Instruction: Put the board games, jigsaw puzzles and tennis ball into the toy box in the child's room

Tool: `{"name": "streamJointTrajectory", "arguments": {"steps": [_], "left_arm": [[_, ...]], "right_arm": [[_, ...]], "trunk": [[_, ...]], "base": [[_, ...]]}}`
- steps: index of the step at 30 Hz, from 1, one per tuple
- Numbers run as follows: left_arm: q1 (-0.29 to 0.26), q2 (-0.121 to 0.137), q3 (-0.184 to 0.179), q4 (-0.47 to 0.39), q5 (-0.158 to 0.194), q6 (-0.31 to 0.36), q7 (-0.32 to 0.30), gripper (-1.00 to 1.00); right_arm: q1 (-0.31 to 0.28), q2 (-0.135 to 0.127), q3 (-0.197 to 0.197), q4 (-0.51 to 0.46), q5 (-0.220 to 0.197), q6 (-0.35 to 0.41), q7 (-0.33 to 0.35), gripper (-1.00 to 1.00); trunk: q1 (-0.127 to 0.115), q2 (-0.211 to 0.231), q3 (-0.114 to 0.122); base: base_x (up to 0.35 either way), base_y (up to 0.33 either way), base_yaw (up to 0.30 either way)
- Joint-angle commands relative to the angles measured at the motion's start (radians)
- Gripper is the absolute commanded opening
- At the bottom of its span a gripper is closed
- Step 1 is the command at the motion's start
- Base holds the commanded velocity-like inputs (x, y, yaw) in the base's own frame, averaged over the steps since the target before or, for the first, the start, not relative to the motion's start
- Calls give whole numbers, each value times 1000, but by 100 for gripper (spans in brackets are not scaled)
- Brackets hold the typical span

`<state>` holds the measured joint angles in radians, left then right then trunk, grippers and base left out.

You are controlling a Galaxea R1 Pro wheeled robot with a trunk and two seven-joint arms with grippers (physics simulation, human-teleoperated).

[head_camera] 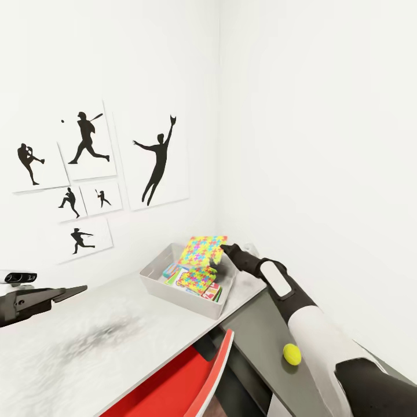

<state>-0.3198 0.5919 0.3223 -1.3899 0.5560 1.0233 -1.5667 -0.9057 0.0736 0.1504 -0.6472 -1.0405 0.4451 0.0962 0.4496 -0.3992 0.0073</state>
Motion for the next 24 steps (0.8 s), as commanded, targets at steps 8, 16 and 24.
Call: {"name": "streamJointTrajectory", "arguments": {"steps": [8,16,24], "left_arm": [[0,0,-1,0,-1,11,-4,100],[0,-1,-2,0,-1,11,-4,100],[0,0,-2,0,-1,11,-4,100]], "right_arm": [[-45,1,9,99,-1,1,0,-100],[-47,-1,13,103,-1,2,0,-100],[-47,-4,8,103,-3,4,0,-100]], "trunk": [[0,-1,0],[0,-1,-2],[0,-1,-13]], "base": [[0,0,0],[0,0,0],[0,0,0]]}}
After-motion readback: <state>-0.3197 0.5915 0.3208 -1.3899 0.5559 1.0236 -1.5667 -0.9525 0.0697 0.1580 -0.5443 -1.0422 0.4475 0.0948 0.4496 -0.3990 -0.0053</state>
